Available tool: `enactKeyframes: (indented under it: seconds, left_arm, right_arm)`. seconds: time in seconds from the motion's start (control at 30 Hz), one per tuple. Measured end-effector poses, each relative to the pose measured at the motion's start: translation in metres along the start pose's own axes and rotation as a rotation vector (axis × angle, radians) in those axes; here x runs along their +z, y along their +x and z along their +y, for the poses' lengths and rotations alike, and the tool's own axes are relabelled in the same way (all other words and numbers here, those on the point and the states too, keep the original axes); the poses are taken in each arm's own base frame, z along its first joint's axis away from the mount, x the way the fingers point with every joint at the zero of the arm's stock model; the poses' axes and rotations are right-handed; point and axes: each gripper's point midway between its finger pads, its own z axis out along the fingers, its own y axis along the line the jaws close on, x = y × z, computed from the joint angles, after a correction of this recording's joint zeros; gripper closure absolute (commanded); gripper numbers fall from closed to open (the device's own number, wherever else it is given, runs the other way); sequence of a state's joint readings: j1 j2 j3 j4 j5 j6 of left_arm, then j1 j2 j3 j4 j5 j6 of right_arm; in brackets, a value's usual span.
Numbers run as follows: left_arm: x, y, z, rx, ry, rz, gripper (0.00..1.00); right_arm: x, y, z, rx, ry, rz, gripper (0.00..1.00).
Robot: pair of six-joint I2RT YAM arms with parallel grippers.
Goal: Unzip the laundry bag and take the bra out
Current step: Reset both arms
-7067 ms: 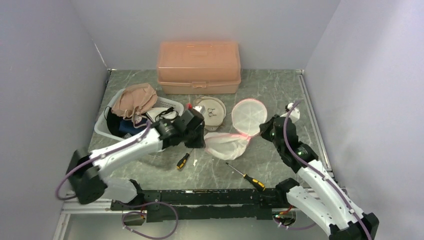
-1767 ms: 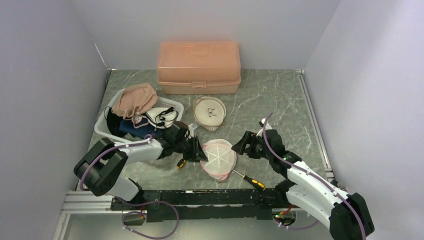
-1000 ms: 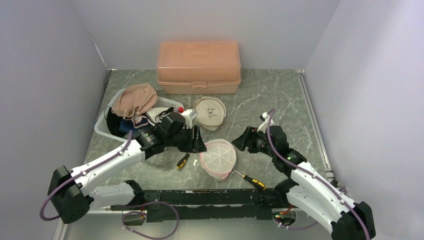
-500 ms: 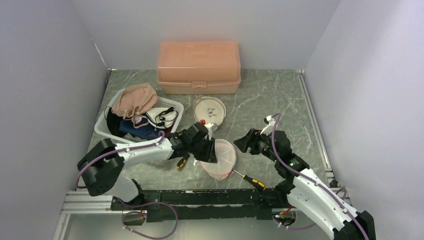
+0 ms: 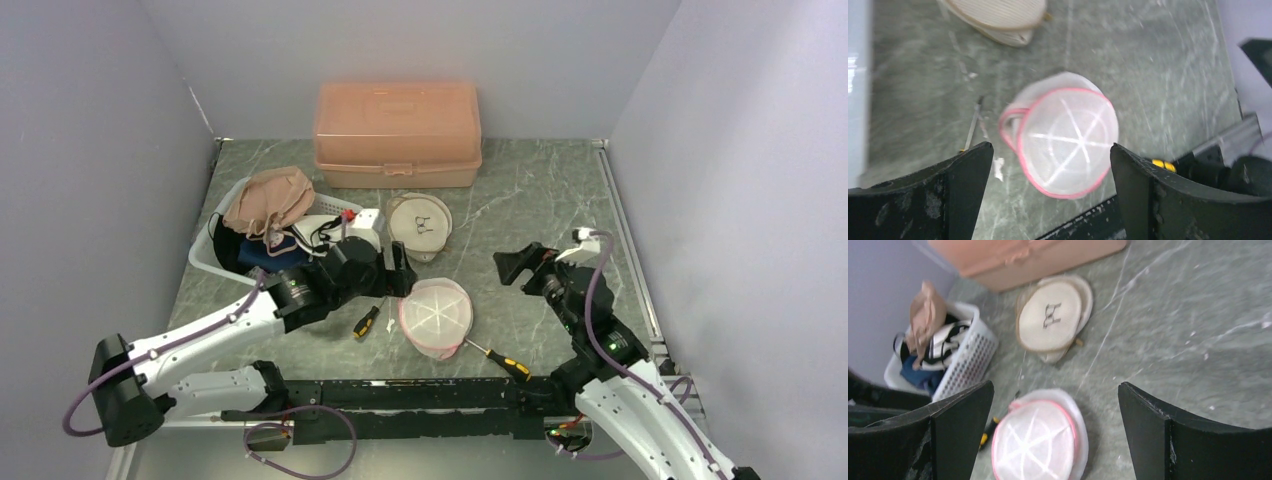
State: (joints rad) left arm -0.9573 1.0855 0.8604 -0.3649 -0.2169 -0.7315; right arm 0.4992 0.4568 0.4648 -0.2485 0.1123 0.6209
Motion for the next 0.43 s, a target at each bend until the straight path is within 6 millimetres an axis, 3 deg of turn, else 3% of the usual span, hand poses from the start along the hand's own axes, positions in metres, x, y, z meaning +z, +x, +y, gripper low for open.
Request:
enactKeyframes:
  seconds: [0.17, 0.43]
  left_arm:
    - [-0.017, -0.018, 0.034, -0.012, -0.176, -0.091, 0.06]
    - [-0.047, -0.03, 0.068, -0.013, -0.316, -0.174, 0.06]
  right_arm:
    - [-0.008, -0.031, -0.019, 0.051, 0.141, -0.13, 0.0]
    - [-0.009, -0.03, -0.064, 0.141, 0.434, -0.149, 0.0]
